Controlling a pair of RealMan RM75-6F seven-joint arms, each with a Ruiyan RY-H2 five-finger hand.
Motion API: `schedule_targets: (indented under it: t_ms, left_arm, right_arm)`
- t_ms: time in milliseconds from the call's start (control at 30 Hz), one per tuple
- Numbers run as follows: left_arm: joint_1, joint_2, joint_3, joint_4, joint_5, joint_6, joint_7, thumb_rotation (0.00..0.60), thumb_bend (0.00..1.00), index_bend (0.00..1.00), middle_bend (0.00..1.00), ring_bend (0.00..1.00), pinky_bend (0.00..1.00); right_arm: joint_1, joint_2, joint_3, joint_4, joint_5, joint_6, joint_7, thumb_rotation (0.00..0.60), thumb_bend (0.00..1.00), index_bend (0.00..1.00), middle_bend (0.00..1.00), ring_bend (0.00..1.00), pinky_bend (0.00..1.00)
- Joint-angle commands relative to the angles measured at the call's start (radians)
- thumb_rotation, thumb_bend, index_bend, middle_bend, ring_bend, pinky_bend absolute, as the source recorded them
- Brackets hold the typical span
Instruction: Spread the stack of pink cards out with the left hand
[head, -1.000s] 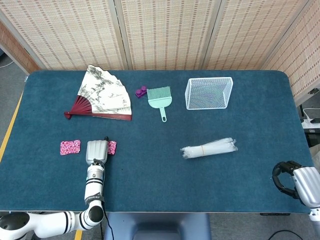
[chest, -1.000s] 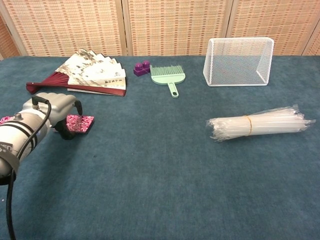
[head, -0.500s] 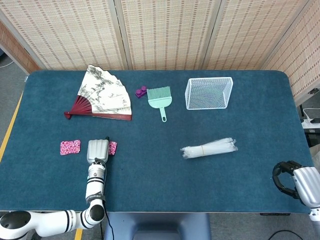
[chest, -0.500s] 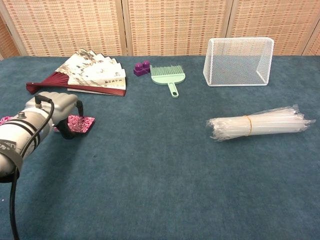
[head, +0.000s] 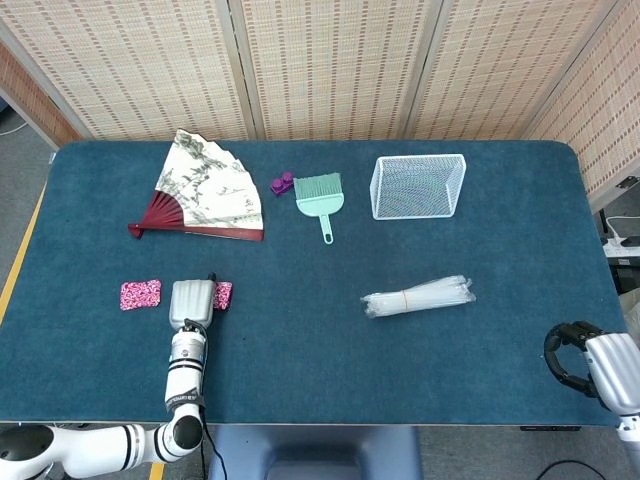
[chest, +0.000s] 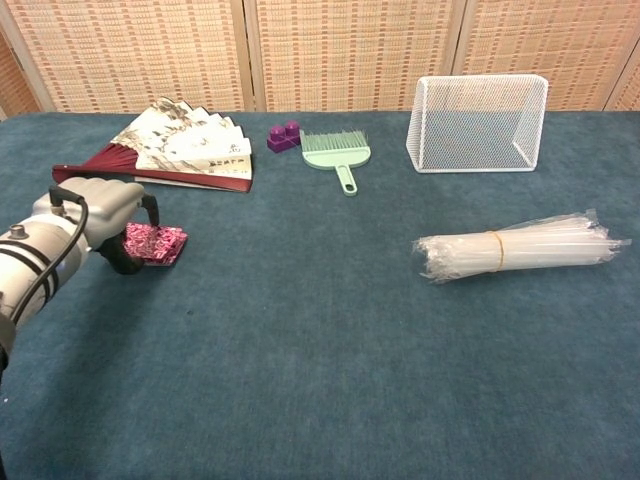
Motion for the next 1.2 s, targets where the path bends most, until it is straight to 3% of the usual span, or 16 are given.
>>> schedule_targets:
  t_ms: [33, 233, 467, 600, 933, 1200]
  left_arm:
    - [0.015, 0.016, 0.014, -0.017, 0.018, 0.013, -0.012, 0.6, 0.37, 0.52, 1.0, 1.0, 1.0]
    - [0.067, 0.078, 0.063, -0.093, 0.078, 0.064, -0.04, 0.6, 0.37, 0.52, 1.0, 1.0, 1.0]
    - [0.19, 0.171, 0.157, -0.201, 0.144, 0.164, -0.108, 0.6, 0.37, 0.52, 1.0, 1.0, 1.0]
    - [0.242, 0.189, 0.189, -0.206, 0.15, 0.184, -0.135, 0.6, 0.37, 0.52, 1.0, 1.0, 1.0]
    - [0.269, 0.149, 0.185, -0.122, 0.166, 0.137, -0.151, 0.6, 0.36, 0.5, 1.0, 1.0, 1.0]
    - [0.279, 0.128, 0.176, -0.086, 0.161, 0.114, -0.126, 0.6, 0.36, 0.32, 1.0, 1.0, 1.0]
  right_arm:
    - [0.0, 0.0, -0.001, -0.001, 0.0, -0.002, -0.001, 0.6, 0.46, 0.64, 0.58, 0.52, 0.8]
    - [0.001, 0.0, -0.001, -0.001, -0.001, -0.004, -0.003, 0.6, 0.46, 0.64, 0.58, 0.52, 0.8]
    - [0.002, -0.003, 0.0, -0.003, 0.001, -0.005, -0.011, 0.6, 0.46, 0.64, 0.58, 0.52, 0.8]
    - [0.003, -0.006, -0.002, -0.005, 0.0, -0.01, -0.021, 0.6, 0.46, 0.64, 0.58, 0.52, 0.8]
    - [0.004, -0.005, 0.0, -0.009, 0.008, -0.016, -0.028, 0.6, 0.46, 0.64, 0.58, 0.52, 0.8]
    - [0.0, -0.001, 0.001, -0.006, 0.007, -0.004, -0.01, 0.6, 0.46, 0.64, 0.58, 0.52, 0.8]
